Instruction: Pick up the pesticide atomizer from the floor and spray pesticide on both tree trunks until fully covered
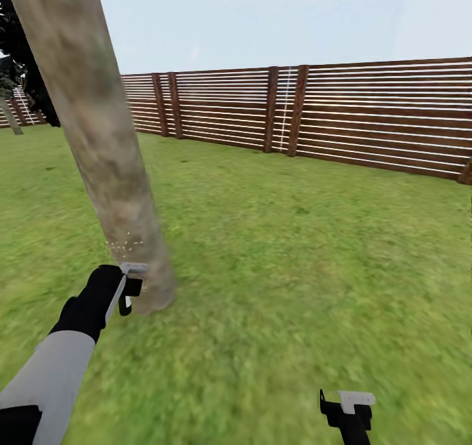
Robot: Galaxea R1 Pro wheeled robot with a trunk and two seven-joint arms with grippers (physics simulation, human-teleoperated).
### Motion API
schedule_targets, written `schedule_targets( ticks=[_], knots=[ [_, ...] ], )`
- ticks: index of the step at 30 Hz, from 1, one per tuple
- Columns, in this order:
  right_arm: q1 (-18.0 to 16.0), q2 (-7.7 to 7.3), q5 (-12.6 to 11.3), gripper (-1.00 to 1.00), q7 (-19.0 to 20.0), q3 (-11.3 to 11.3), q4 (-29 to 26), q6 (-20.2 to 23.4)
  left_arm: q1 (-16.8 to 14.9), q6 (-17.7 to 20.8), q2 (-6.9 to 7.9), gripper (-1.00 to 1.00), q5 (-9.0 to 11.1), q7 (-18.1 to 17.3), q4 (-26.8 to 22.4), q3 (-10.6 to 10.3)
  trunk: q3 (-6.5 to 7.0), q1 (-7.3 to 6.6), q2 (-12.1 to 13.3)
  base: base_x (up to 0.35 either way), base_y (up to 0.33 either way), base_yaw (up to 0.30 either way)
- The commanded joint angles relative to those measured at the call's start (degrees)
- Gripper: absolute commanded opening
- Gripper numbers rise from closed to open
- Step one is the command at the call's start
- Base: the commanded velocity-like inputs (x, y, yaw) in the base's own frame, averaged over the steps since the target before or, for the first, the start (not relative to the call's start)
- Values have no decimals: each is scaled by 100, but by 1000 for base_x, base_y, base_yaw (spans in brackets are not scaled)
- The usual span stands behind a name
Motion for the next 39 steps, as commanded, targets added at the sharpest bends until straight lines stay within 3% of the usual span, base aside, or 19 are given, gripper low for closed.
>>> schedule_targets(
  ticks=[1,7,11,16,21,24,28,31,33,36,39],
  knots=[
    [0,0,1,100,4,0,0,0,0,1,0,-100,-4,-4,2,0,0,0,0,102,-276,0],
    [0,0,6,100,7,0,0,0,0,2,1,-100,-9,1,7,0,0,0,0,111,-276,0],
    [0,0,1,100,15,0,0,0,0,-582,23,-100,-36,9,689,53,0,0,0,113,-276,173],
    [0,2,4,100,16,0,0,0,5,-675,39,-100,-43,10,829,173,0,0,0,132,-275,273],
    [0,0,6,100,16,0,0,0,175,-785,85,-100,-75,12,878,523,0,0,0,163,-255,164],
    [0,0,6,100,16,0,0,0,184,-790,20,-100,-72,372,876,582,0,0,0,246,-183,8],
    [0,0,6,100,16,0,0,0,214,-812,181,-100,-43,537,1083,584,0,0,0,266,-171,1],
    [0,1,6,100,16,0,0,0,216,-967,99,-100,-11,560,1290,580,0,0,0,141,-92,20],
    [0,0,6,100,16,0,0,0,217,-1480,36,-100,-33,579,1633,592,0,0,0,16,-10,219],
    [0,5,6,100,16,0,0,0,219,-1612,92,-100,-48,581,1993,604,0,0,0,3,-2,266],
    [-1,5,8,100,16,0,0,0,220,-1631,25,-100,-15,589,2077,598,0,0,0,127,-72,107]
  ],
)
